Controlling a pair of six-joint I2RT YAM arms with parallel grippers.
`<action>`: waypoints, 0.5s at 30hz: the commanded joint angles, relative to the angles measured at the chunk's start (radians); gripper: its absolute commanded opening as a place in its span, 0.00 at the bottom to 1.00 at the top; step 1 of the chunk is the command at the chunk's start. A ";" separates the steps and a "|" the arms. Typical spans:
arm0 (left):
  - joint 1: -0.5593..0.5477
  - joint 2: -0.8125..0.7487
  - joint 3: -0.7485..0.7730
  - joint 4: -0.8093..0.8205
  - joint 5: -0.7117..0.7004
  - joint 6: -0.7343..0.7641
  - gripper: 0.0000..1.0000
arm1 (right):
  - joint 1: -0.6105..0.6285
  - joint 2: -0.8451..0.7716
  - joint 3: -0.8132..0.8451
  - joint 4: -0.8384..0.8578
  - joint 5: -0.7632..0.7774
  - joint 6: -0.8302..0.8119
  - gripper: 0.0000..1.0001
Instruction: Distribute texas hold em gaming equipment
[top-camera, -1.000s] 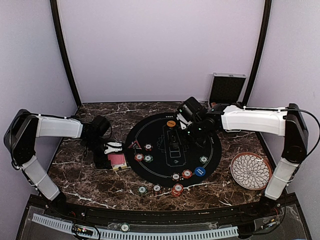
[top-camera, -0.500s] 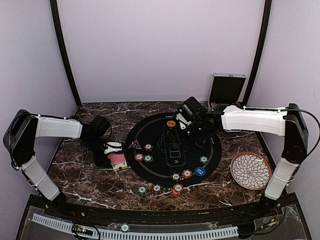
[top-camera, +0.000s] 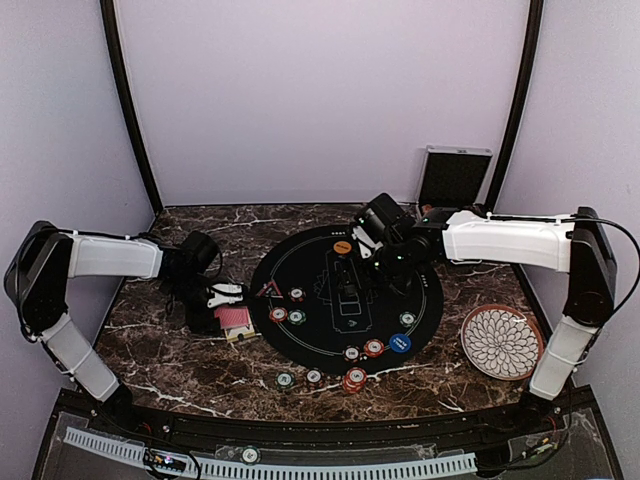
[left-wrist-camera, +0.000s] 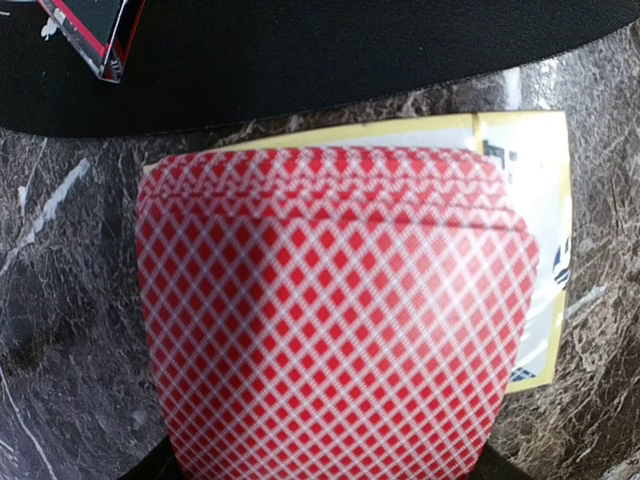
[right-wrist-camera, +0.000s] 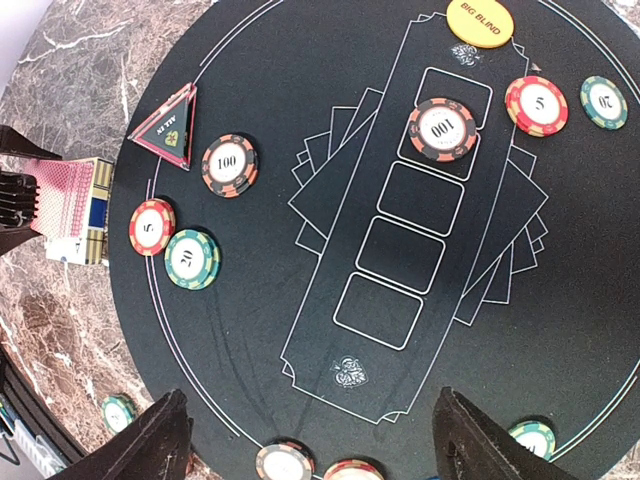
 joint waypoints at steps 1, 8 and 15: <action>-0.005 -0.050 0.009 -0.015 0.004 -0.003 0.43 | 0.009 -0.012 0.012 0.018 -0.009 0.004 0.85; -0.005 -0.076 0.048 -0.083 0.029 -0.010 0.31 | 0.009 -0.011 0.014 0.028 -0.044 0.007 0.85; -0.005 -0.093 0.062 -0.117 0.026 -0.021 0.19 | 0.009 -0.015 0.009 0.037 -0.057 0.017 0.85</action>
